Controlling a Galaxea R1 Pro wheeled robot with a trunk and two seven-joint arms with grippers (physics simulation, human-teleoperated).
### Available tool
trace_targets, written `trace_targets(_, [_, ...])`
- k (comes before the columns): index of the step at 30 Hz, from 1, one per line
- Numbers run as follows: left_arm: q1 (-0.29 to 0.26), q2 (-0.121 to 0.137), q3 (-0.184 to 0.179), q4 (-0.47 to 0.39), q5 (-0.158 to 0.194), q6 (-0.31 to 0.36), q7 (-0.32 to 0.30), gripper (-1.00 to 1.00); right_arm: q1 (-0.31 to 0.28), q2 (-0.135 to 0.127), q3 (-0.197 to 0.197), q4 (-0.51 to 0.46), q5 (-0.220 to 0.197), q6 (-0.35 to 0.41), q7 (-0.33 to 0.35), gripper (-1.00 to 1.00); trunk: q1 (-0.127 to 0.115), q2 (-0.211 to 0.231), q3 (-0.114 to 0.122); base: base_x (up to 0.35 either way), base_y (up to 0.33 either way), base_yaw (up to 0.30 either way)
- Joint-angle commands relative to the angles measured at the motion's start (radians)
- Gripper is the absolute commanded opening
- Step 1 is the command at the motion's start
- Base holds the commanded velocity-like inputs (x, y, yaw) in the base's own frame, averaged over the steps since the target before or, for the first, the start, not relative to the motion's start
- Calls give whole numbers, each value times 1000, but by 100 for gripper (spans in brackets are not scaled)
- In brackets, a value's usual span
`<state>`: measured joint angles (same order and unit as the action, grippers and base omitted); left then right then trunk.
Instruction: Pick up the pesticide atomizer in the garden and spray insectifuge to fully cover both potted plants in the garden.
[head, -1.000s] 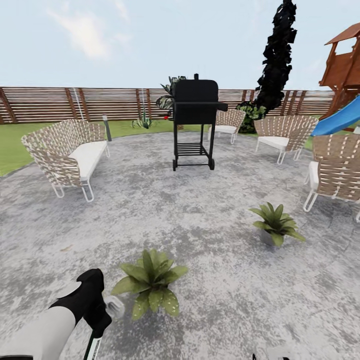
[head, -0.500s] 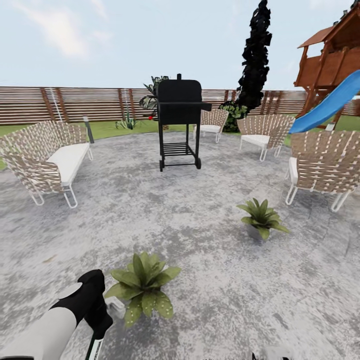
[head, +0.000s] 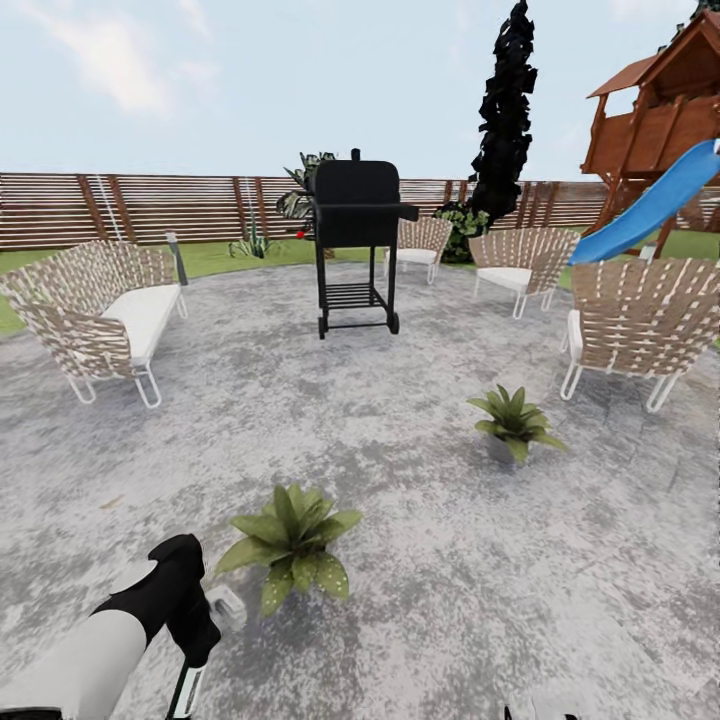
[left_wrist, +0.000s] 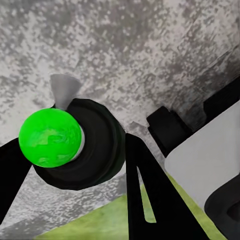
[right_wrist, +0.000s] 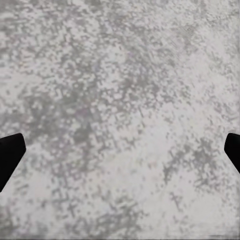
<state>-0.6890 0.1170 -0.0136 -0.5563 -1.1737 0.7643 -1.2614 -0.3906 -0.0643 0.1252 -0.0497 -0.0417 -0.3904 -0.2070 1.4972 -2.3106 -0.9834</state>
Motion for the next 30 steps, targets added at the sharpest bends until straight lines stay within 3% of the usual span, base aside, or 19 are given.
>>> trace_targets(1, [-3, 1, -2, -2, -5, 10, -11, -100, -1, 0, 8, 1, -4, -2, -5, 100, -1, 0, -1, -265, 200, -20])
trace_targets(4, [-26, 2, -3, -1, -8, 7, -30, -100, -1, 0, 8, 1, -4, -2, -5, 100, -1, 0, -1, -170, 247, -148])
trace_targets(6, [-93, 0, -12, 0, -22, 2, -98, -100, -1, 0, 8, 1, -4, -2, -5, 100, -1, 0, -1, 65, 294, -282])
trace_targets(8, [-111, -3, -14, 0, -31, 1, -108, -100, -1, 0, 8, 1, -4, -2, -5, 100, -1, 0, -1, 187, 284, -297])
trace_targets(18, [-138, -8, -18, 5, -44, -1, -116, -100, -1, -3, 8, 1, -4, -4, -5, 100, -1, 0, -1, 217, 266, -105])
trace_targets(21, [-137, -2, -21, 10, -52, -4, -144, -100, -1, -3, 8, 1, -4, -4, -5, 100, -1, 0, -1, 88, 172, -2])
trace_targets(26, [-130, -1, -94, 5, -119, -19, -241, -100, -1, -2, 8, 1, -4, -3, -5, 100, -1, 0, -1, 12, 23, 0])
trace_targets(30, [-126, -3, -113, 3, -136, -23, -266, -100, -1, 0, 8, 1, -5, -3, -6, 100, -1, 0, -1, 1, 3, -58])
